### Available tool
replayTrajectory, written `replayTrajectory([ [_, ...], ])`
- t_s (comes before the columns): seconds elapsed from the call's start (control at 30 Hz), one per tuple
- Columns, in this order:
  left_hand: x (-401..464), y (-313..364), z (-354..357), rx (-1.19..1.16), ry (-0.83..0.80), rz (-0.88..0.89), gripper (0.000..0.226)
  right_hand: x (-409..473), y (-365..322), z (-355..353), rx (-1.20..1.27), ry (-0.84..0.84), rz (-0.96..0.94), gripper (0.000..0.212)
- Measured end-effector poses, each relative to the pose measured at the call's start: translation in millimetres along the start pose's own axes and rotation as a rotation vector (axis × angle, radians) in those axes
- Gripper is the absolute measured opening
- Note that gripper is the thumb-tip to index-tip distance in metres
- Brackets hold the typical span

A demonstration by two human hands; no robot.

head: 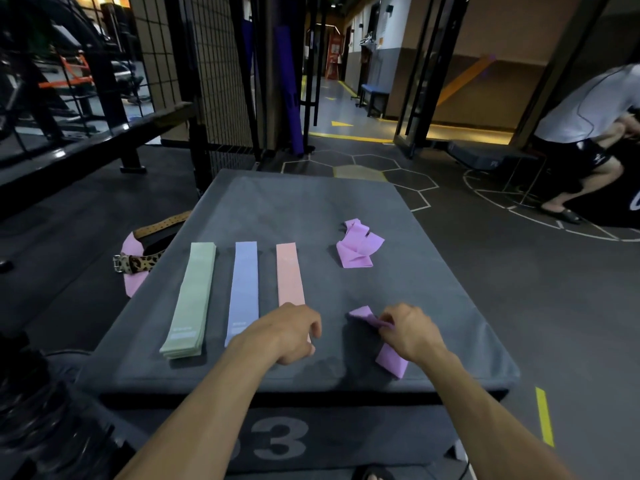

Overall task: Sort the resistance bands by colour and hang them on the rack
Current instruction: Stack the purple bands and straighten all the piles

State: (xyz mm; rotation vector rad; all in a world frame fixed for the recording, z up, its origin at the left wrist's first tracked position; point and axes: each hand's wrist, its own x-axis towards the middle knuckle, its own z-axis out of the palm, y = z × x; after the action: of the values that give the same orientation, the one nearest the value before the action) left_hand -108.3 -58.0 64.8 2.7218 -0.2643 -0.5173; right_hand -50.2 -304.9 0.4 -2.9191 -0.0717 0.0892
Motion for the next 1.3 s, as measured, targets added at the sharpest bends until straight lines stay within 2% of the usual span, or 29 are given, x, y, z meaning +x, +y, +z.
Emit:
replayTrajectory([
  [0.1,5,2,-4,-0.019,0.022,0.006,0.02,4,6,-10,0.253,0.033,0.0,0.016],
  [0.17,10,2,-10,-0.071,0.066,0.01,0.014,-2,6,-27,0.564,0.07,-0.009,0.017],
  [0.23,17,1,-17,-0.165,0.139,0.033,0.01,-15,0,-46,0.898,0.028,-0.048,0.016],
  [0.3,24,2,-21,-0.339,0.205,0.065,0.007,-27,-7,-60,1.141,-0.067,-0.089,0.021],
  [0.37,27,7,-23,-0.578,0.221,0.117,0.009,-34,-13,-67,1.273,-0.149,-0.112,0.021],
  [0.47,28,17,-23,-0.885,0.105,0.171,0.024,-37,-18,-68,1.372,-0.231,-0.139,0.02],
  [0.53,28,25,-22,-0.978,0.064,0.216,0.028,-38,-20,-69,1.401,-0.259,-0.148,0.021],
  [0.57,29,29,-22,-0.998,0.093,0.238,0.025,-38,-21,-70,1.394,-0.264,-0.15,0.021],
  [0.67,30,39,-28,-0.97,0.302,0.291,0.009,-40,-24,-73,1.398,-0.291,-0.142,0.022],
  [0.77,31,48,-35,-0.94,0.402,0.372,0.011,-45,-28,-74,1.328,-0.308,-0.219,0.025],
  [0.9,33,60,-44,-0.922,0.539,0.424,0.011,-47,-38,-74,1.213,-0.121,-0.271,0.006],
  [1.03,39,63,-57,-1.007,0.669,0.445,0.01,-41,-43,-73,1.252,0.085,-0.254,0.013],
  [1.17,48,54,-73,-1.039,0.711,0.423,0.01,-28,-33,-62,1.127,0.155,-0.215,0.013],
  [1.23,57,46,-76,-1.002,0.716,0.379,0.011,-21,-29,-53,1.103,0.087,-0.124,0.011],
  [1.3,66,41,-76,-0.989,0.724,0.322,0.011,-17,-25,-40,1.075,-0.07,-0.058,0.012],
])
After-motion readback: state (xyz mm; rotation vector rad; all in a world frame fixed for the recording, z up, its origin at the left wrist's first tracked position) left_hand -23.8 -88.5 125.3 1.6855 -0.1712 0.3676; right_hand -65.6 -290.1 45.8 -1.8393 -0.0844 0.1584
